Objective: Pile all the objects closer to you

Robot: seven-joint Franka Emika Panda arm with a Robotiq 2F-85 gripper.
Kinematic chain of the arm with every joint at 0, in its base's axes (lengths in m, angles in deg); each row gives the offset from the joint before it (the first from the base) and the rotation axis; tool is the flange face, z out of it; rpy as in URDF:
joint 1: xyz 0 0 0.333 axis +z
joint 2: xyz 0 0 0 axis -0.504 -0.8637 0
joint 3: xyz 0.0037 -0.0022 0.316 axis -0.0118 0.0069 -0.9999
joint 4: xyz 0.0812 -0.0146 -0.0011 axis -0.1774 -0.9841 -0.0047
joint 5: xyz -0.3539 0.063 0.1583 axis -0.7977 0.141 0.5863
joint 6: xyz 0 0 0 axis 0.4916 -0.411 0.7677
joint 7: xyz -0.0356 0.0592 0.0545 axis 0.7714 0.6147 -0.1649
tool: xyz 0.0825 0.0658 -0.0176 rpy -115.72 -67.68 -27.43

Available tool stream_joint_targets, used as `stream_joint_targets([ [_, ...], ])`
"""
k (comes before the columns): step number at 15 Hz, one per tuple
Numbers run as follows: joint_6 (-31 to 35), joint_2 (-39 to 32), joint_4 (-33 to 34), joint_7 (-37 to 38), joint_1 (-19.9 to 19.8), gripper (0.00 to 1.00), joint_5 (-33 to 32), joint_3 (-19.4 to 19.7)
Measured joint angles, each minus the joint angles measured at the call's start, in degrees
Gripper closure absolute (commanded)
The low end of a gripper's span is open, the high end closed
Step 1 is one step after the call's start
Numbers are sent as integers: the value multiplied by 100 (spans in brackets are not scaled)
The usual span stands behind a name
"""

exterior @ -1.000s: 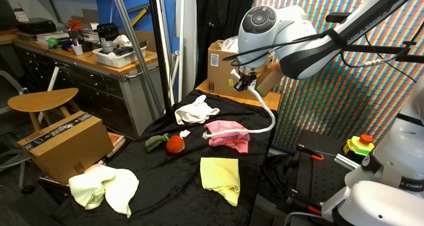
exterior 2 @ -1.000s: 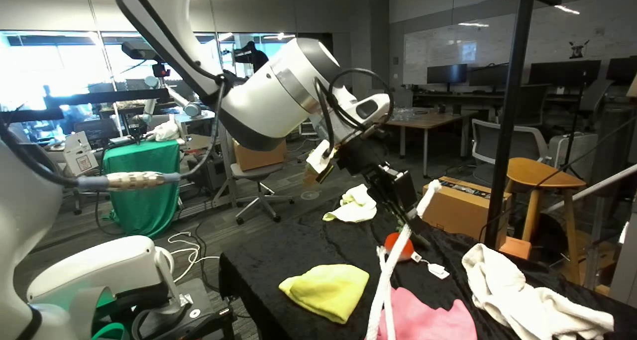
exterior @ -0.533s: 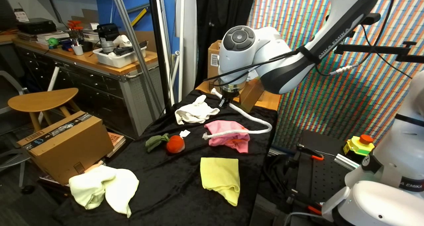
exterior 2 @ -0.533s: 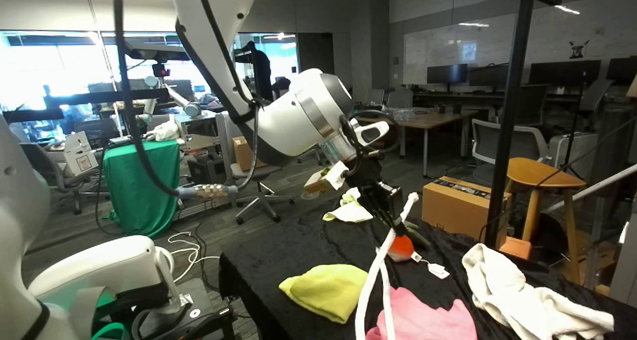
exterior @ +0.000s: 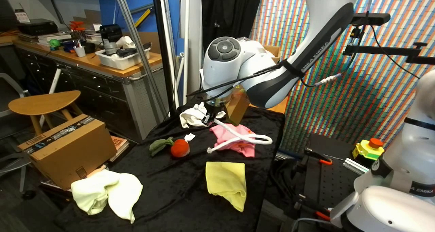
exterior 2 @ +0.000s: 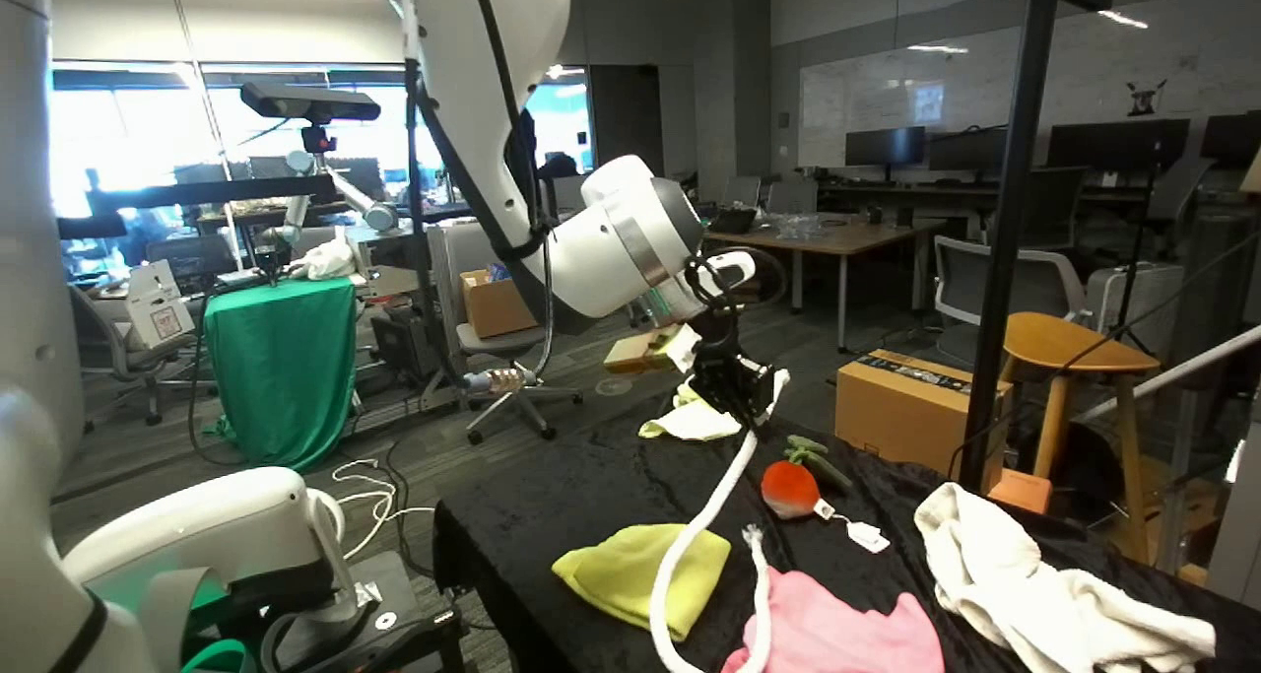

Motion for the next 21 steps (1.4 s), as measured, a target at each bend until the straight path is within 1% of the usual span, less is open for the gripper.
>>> stream_joint_targets([
  [4,42,-536,387,-152,110,91,186,194],
  [10,85,-1166,825,-203,68,91,800,829],
  [13,172,-1393,834,-203,28,91,1211,1123],
  [18,451,-1737,835,-444,-108,91,2266,1405],
  [19,514,-1787,835,-539,-109,75,2487,1450],
  [20,553,-1831,835,-643,-109,63,2705,1485],
  [21,569,-1858,836,-739,-107,57,2910,1511],
])
